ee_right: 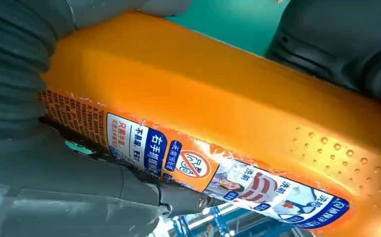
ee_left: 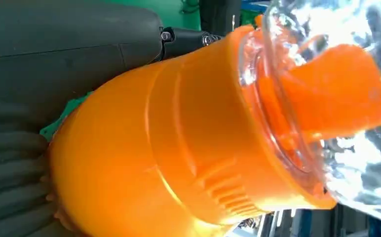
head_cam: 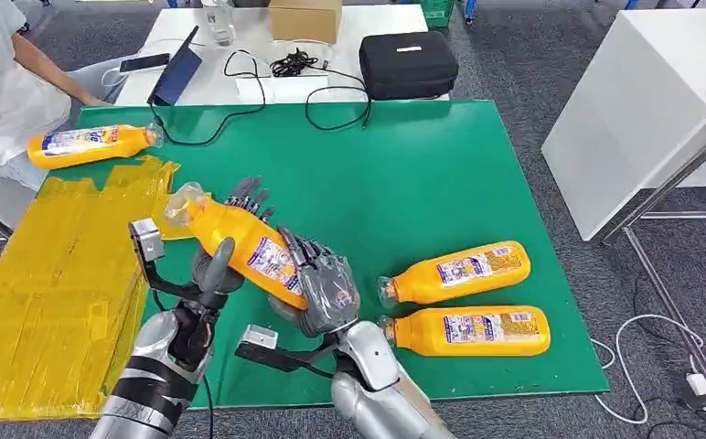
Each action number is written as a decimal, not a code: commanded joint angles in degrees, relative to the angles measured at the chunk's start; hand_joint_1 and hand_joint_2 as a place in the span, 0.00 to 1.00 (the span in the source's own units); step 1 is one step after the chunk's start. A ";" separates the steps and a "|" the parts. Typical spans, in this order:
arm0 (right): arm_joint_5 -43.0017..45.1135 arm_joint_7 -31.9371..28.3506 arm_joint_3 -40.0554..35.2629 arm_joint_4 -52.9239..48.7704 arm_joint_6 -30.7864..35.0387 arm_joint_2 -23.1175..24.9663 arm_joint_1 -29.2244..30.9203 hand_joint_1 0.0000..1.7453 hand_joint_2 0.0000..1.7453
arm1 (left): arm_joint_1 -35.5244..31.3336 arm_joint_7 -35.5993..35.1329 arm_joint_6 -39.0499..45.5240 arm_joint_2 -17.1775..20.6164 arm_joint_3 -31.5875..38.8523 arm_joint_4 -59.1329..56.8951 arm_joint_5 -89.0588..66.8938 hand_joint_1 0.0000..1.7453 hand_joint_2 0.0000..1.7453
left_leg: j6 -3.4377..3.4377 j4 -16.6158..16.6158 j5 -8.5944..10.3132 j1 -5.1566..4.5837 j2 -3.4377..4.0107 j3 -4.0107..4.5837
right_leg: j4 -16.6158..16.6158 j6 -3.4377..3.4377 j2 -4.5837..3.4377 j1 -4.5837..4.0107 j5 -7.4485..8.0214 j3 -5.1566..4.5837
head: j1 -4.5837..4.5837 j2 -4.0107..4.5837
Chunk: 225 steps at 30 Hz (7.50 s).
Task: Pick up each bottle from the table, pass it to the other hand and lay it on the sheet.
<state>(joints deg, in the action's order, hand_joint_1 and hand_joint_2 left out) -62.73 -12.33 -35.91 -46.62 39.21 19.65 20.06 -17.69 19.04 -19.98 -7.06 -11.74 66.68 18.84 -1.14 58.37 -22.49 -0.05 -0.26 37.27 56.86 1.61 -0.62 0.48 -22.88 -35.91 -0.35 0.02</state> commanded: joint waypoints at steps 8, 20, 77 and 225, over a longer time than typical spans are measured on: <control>1.46 -2.60 -8.88 6.28 0.79 0.35 0.26 1.00 1.00 | -6.61 0.19 4.65 -1.15 3.00 -9.73 -2.02 1.00 1.00 | 0.08 0.00 -0.09 0.09 -0.12 -0.23 | -0.04 -0.05 0.19 -0.10 -0.11 0.29 | 0.00 0.00; 2.03 -2.23 -4.62 4.45 0.79 -0.42 0.34 1.00 1.00 | -6.09 0.03 5.69 -1.85 4.06 -8.92 -3.69 1.00 1.00 | 0.06 0.00 -0.04 0.06 -0.12 -0.13 | -0.03 -0.03 0.20 -0.07 -0.07 0.17 | 0.00 0.00; 12.81 -2.83 8.73 -50.79 -5.25 -22.41 -14.52 0.00 1.00 | 1.16 -5.95 59.98 16.00 15.28 -1.98 -102.10 1.00 1.00 | 0.09 -0.08 -0.10 0.05 -0.02 -0.19 | -0.08 -0.05 0.05 -0.03 -0.09 0.20 | -0.02 0.00; 51.10 -4.51 -20.83 -11.20 -66.62 -58.77 32.37 0.00 1.00 | -6.84 17.97 20.45 -0.81 17.45 -4.57 -15.41 0.00 1.00 | -0.35 0.07 0.19 -0.34 -0.21 0.18 | -0.03 0.34 0.12 0.24 0.22 0.02 | 0.04 0.00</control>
<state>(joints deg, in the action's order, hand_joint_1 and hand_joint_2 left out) -11.32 -17.33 -49.22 -58.99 -29.35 -39.30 49.77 -22.13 37.16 0.46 -8.98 6.43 66.60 3.17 -1.57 58.44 -22.25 -0.42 -0.53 37.60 56.85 2.01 -0.48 0.75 -22.62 -36.03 -0.31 0.02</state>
